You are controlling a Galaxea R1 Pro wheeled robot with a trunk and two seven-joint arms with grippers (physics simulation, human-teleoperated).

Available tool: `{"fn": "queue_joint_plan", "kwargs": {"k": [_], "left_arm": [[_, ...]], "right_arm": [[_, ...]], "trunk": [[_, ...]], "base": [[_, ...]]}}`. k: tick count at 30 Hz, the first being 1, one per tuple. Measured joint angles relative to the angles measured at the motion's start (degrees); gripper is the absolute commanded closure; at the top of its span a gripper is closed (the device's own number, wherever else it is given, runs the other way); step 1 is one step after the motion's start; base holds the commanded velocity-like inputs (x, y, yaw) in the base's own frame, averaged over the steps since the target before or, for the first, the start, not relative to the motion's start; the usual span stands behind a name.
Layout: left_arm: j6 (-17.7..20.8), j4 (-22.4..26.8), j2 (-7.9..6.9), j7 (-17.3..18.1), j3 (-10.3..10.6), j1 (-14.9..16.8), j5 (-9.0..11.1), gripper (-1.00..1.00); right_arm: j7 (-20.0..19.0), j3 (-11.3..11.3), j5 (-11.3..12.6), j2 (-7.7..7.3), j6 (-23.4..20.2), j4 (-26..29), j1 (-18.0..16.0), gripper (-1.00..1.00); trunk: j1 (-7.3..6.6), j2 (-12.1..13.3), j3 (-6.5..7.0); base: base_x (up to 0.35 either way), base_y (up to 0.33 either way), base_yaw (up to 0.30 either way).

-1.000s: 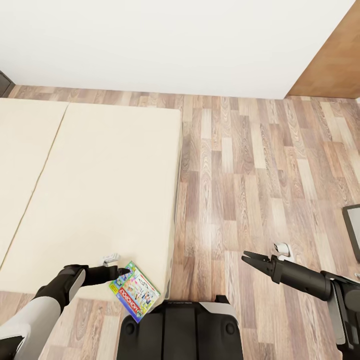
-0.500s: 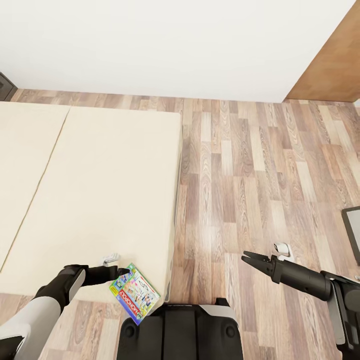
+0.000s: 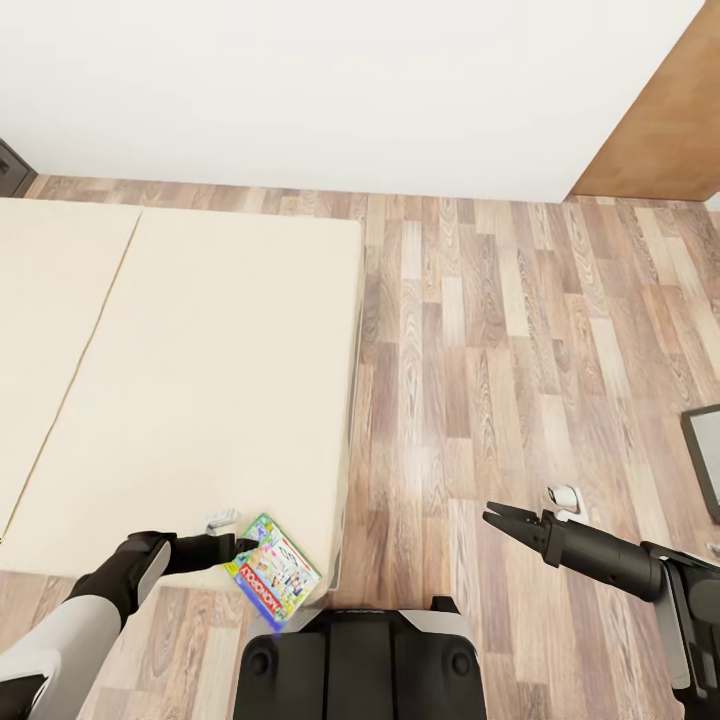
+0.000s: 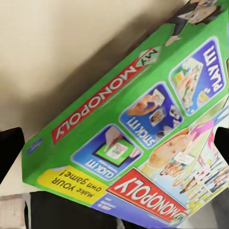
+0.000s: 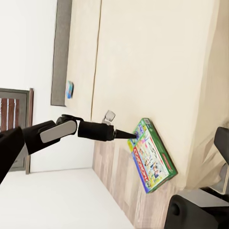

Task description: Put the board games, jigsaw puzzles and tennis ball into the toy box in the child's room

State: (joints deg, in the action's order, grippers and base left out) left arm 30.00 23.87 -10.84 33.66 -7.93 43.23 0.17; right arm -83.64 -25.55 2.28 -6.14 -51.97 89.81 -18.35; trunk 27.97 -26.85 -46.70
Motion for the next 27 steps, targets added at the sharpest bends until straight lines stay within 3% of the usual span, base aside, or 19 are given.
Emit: {"fn": "queue_joint_plan", "kwargs": {"k": [27], "left_arm": [[-2.1, -0.4, 0.0, -0.6, 0.0, -0.2, 0.0, -1.0]], "right_arm": [[0.0, 0.0, 0.0, -0.01, 0.0, 0.0, 0.0, -1.0]], "trunk": [[-0.02, 0.0, 0.0]], "base": [[-0.011, 0.0, 0.0]]}}
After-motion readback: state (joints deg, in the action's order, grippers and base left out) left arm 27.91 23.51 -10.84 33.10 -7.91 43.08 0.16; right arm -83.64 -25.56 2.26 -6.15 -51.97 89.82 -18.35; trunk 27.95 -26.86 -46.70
